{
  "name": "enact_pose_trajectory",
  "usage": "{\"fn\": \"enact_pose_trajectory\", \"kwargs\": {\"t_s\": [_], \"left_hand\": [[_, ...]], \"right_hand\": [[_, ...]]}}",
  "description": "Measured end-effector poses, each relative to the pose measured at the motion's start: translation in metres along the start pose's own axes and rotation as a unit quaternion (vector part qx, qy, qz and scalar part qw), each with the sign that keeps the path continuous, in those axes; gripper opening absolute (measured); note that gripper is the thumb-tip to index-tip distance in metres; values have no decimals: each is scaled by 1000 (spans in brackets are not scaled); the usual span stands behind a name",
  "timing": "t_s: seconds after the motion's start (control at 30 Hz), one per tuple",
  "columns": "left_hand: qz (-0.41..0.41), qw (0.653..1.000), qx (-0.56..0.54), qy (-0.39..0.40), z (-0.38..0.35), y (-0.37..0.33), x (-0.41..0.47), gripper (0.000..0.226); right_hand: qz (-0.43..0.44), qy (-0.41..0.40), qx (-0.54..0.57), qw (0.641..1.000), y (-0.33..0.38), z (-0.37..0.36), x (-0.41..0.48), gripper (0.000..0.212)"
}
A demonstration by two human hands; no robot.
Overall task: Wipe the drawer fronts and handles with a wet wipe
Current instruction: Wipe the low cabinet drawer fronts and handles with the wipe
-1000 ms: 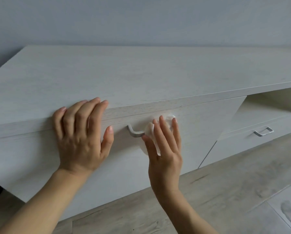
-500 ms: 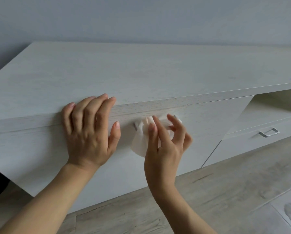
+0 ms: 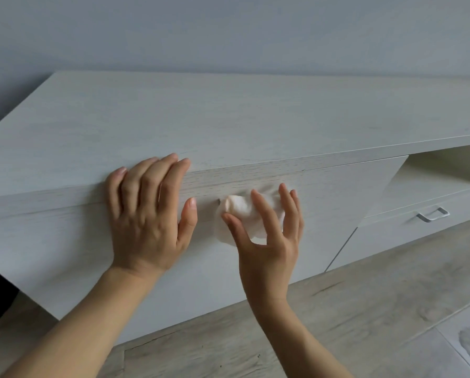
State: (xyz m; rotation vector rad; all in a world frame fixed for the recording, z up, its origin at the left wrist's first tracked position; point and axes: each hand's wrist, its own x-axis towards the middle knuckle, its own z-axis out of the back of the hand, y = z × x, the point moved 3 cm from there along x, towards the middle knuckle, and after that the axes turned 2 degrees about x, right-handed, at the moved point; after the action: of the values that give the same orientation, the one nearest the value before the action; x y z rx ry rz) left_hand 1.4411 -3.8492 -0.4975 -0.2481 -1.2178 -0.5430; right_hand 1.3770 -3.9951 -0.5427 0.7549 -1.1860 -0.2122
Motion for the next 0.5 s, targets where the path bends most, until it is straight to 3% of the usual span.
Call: {"fn": "enact_pose_trajectory", "kwargs": {"t_s": [0.1, 0.23, 0.5], "left_hand": [[2, 1000, -2, 4, 1, 0, 0, 44], [3, 1000, 2, 6, 1, 1, -1, 43], [6, 1000, -2, 13, 2, 0, 1, 44]], "right_hand": [[-6, 2, 10, 1000, 6, -5, -5, 38], [60, 9, 3, 998, 23, -14, -10, 24], [85, 2, 0, 996, 0, 7, 11, 30]]}}
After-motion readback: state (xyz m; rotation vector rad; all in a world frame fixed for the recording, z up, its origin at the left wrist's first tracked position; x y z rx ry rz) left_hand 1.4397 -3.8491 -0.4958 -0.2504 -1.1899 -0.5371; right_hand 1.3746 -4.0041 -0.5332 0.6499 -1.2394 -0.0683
